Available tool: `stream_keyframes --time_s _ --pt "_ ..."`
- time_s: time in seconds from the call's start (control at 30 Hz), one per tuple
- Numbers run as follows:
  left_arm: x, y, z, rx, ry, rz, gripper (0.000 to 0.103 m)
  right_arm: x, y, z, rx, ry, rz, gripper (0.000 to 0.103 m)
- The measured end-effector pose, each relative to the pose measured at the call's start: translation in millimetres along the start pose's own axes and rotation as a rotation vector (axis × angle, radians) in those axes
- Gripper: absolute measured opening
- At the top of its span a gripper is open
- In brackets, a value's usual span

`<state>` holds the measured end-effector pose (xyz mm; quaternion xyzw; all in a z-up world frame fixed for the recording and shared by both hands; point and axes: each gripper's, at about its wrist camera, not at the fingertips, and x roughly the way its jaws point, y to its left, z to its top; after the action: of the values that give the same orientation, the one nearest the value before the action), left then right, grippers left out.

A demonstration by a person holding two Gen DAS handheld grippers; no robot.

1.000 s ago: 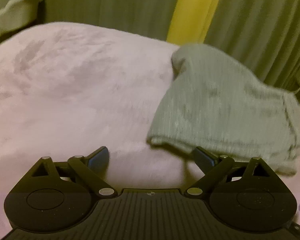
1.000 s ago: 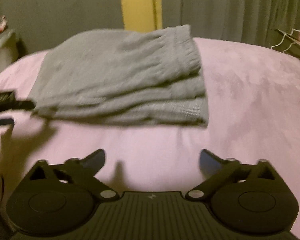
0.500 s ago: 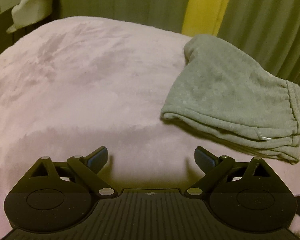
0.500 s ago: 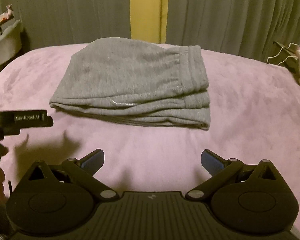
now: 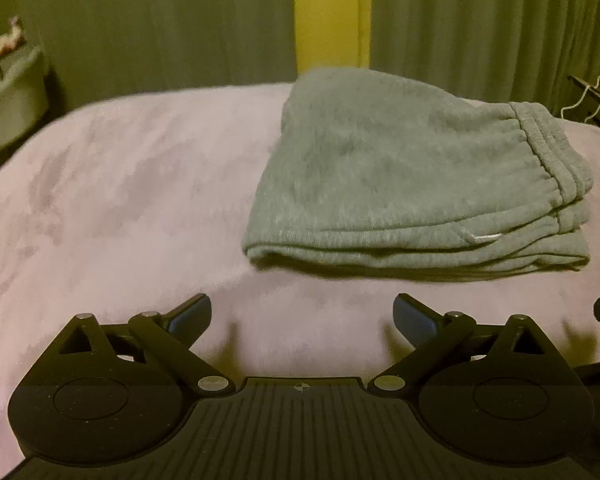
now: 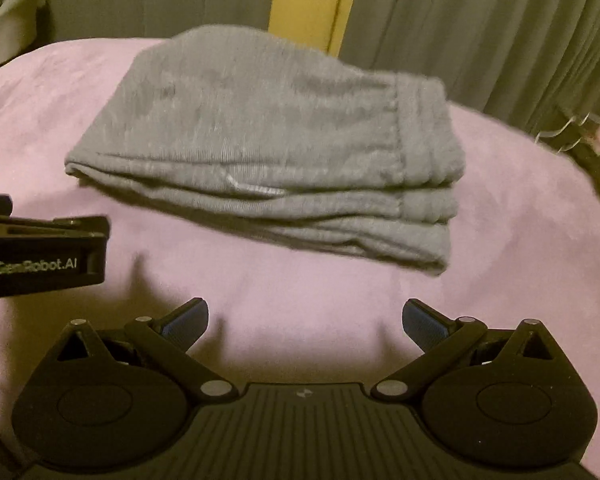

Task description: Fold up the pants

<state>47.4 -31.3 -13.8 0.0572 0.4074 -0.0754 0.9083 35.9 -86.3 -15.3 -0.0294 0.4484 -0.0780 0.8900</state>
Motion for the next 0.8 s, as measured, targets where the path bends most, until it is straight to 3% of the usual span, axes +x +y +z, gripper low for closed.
stream_keyframes --time_s 0.33,0.8 --pt "17 -11 3 0.064 0.004 0.015 0.100 30 -27 4 0.150 0.079 0.066 0.103" --pt "26 -16 3 0.111 0.068 0.013 0.100 31 -30 6 0.186 0.067 0.047 0.103"
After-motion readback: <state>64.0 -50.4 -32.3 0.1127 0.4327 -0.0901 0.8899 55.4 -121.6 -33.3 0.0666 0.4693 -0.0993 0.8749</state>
